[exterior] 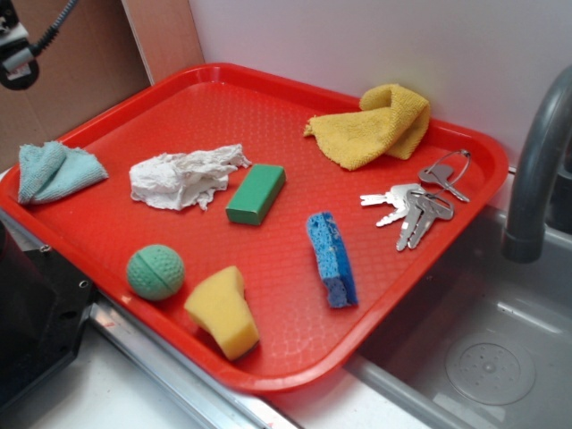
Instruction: Grab the blue cloth.
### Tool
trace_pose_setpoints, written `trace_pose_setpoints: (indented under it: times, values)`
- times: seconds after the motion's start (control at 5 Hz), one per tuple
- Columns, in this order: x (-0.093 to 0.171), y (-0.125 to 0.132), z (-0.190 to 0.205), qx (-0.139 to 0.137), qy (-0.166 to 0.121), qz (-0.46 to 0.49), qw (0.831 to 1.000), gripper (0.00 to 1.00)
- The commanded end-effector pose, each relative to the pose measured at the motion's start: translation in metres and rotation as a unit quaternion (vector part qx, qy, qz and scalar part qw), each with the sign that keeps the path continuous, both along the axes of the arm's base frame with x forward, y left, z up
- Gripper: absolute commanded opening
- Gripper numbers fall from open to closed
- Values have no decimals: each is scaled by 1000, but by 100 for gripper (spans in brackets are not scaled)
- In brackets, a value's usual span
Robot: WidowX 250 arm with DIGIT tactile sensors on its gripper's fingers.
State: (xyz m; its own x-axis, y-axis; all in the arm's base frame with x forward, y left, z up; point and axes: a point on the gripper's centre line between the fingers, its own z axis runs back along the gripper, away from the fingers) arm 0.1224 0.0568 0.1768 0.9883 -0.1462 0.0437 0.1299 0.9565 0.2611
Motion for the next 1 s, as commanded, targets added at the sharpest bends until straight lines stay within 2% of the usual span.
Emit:
trace_pose_setpoints:
  times: [0.0,0.2,0.4,0.8]
  values:
    - [0,51,-46,-48,9,44,998,100]
    - [-6,83,-78,-49,21,90,995,100]
    - [-6,96,-98,-53,33,114,991,100]
    - [6,90,-130,-45,31,103,993,100]
